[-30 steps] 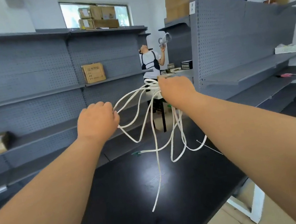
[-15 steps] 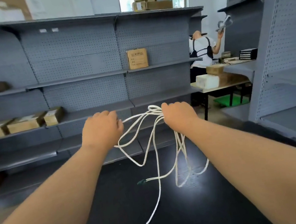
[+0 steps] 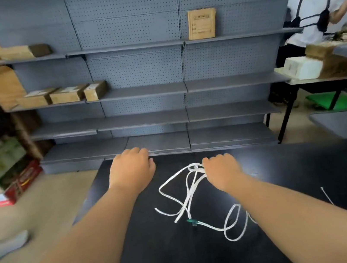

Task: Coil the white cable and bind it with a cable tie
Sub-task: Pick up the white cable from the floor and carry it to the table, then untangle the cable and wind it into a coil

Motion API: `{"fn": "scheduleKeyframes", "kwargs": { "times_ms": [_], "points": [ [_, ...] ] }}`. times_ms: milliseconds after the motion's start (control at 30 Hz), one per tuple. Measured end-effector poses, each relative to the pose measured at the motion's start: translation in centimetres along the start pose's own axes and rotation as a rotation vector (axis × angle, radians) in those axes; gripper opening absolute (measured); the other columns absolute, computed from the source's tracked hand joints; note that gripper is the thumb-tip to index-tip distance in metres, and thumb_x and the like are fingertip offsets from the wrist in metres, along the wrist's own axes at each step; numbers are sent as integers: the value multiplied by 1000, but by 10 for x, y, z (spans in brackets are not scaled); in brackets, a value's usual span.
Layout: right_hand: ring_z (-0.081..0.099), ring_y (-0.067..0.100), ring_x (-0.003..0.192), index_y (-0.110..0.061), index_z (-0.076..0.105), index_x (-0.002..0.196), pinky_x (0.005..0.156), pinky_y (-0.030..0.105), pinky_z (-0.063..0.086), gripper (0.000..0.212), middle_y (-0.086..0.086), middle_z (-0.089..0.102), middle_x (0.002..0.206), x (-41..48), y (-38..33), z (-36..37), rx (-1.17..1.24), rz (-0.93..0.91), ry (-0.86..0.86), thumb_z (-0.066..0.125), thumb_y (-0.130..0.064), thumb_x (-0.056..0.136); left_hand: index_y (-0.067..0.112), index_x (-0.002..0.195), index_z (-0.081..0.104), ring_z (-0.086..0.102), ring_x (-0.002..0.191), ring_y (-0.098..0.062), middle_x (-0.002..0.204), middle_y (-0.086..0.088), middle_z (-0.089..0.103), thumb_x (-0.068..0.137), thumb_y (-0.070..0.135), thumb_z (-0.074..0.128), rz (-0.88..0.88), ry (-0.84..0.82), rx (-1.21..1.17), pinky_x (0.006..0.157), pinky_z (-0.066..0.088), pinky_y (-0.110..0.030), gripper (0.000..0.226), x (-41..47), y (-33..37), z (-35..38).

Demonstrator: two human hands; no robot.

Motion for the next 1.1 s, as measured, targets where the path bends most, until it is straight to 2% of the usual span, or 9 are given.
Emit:
{"fn": "scheduleKeyframes", "kwargs": {
  "times_ms": [167,300,500,800,933,1100],
  "points": [
    [57,28,107,-9,48,118,87,36,39,32,8,64,114,-9,4,38,12,-9,-106,47,-11,86,17,93,59,55,92,-23,94,-1,63,90,34,39,-63,-100,17,78,39,-34,26,-21,15,24],
    [53,27,111,-12,47,117,91,37,38,32,7,60,118,-18,10,61,40,23,-194,49,-14,85,18,93,58,55,92,-23,94,-1,62,91,34,39,-69,-156,24,79,39,-33,25,-28,26,37],
    [41,26,124,-12,39,127,106,38,29,48,8,47,131,-37,27,92,74,97,-327,56,-32,86,20,96,58,55,93,-21,95,1,61,92,35,36,-44,-221,29,79,39,-32,27,-32,37,56],
    [31,26,133,-13,23,141,113,38,23,79,7,36,140,-54,61,97,180,203,-315,62,-40,79,19,97,58,56,94,-22,96,0,62,92,35,36,68,-233,1,82,40,-33,27,-15,52,64],
    [35,25,131,-17,32,137,108,37,30,63,5,42,137,-59,68,85,202,224,-263,57,-33,82,19,98,58,56,94,-22,96,0,62,92,35,37,106,-220,-11,82,40,-33,28,-4,53,64],
    [47,24,117,-15,49,117,94,35,40,30,4,55,120,-67,62,73,189,230,-145,48,-22,88,19,96,59,56,93,-23,96,0,62,91,35,37,157,-199,-17,79,40,-34,28,3,55,64]
  ]
}}
Point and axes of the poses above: each hand's wrist, its own x-axis towards the middle knuckle, its own z-axis out of the palm, y = z × x, the point moved 1 cm from there along x, towards the middle knuckle
